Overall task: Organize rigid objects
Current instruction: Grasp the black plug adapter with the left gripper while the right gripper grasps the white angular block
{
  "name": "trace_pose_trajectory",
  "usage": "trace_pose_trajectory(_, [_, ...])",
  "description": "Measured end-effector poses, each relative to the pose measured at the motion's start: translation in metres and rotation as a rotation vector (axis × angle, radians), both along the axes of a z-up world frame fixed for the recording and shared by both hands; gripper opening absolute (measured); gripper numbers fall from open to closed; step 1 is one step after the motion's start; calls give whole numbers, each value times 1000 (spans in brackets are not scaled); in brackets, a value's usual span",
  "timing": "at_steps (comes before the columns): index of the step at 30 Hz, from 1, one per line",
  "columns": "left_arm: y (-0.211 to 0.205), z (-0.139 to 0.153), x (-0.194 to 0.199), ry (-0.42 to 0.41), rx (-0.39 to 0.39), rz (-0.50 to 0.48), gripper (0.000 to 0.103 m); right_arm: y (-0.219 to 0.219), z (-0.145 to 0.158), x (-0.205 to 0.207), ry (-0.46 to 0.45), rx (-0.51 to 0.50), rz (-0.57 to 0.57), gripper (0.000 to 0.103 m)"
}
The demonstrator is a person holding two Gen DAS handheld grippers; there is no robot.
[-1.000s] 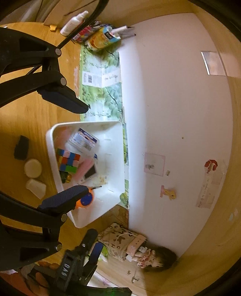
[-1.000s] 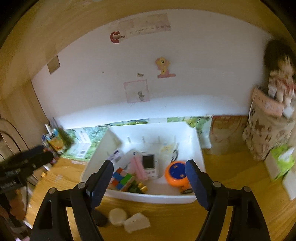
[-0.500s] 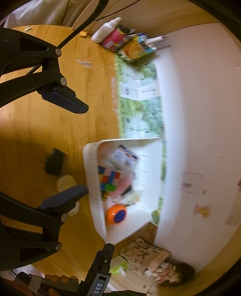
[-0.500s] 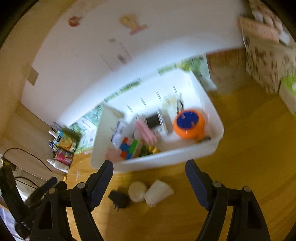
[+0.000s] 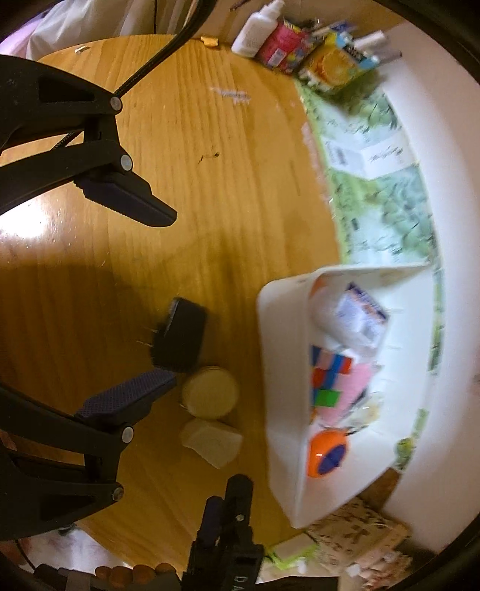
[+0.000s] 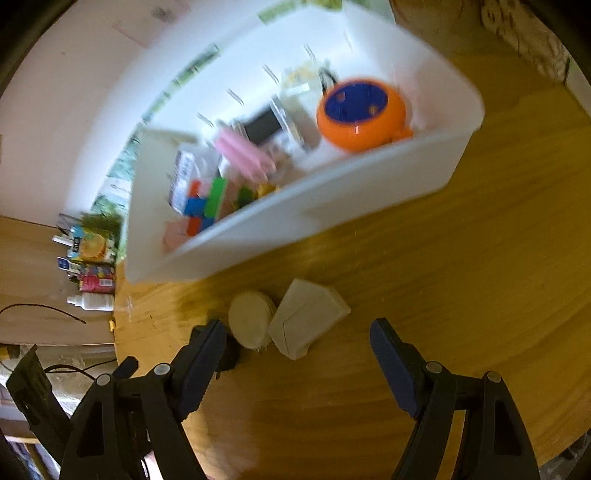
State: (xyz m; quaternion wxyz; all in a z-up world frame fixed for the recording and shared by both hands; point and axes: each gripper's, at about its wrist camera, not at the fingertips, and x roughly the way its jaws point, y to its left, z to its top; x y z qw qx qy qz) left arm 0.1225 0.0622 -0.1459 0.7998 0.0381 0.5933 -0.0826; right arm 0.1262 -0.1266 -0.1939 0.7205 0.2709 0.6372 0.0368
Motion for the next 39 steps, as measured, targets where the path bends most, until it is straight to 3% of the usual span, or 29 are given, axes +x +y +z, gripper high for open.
trace_pose_trajectory(13, [-25,-38,12,119,27,-95,82,26,-37,7,178,-66,-10,81])
trace_pose_trajectory(23, [-31,-53,23,168,4,-91,83,40,-40,18,192,-160,29,81])
trace_pose_trajectory(29, [-36,-56,26,174,-8,-86,81,49,-40,22,184,-221,61,72])
trace_pose_trajectory(34, [-31,-60,31,194,-38,-87,70,49,-37,23,175,-203,76,61])
trace_pose_trajectory(36, [-30,-63,32,206,-46,-87,66,48,-36,22,169,-173,81,51])
trace_pose_trajectory(39, [-33,-64,31,202,-39,-94,66,44,-35,23,169,-161,82,48])
